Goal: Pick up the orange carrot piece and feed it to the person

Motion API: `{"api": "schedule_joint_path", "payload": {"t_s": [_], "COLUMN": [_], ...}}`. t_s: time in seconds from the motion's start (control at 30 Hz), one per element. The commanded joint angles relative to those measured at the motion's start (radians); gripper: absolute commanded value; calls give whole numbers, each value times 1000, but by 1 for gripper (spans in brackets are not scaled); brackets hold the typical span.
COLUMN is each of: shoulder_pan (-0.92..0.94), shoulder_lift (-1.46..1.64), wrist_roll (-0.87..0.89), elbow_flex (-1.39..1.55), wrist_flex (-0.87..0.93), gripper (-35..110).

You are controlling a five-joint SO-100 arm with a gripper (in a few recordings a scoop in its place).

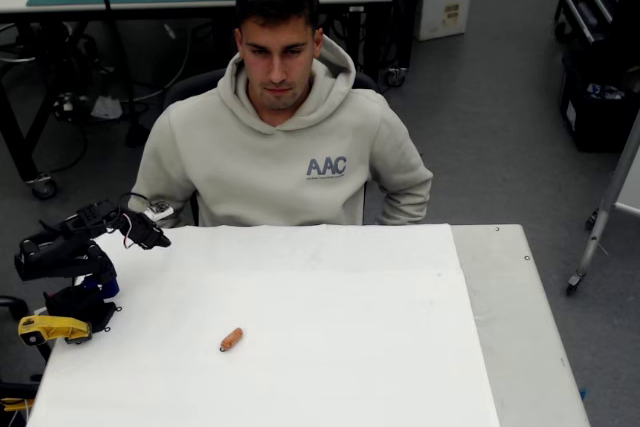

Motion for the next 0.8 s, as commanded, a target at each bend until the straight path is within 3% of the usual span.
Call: {"api": "schedule_joint_path", "payload": {"t_s": [0.0,0.23,0.77], "shoulder_pan": [63,146,370], "shoulder_lift": [-124,-359,-626], "wrist_roll": [5,-2,-262], "elbow_flex": [-144,-299,-479], "wrist_flex": [-6,-6,-6], "gripper": [-2,-2,-2]}}
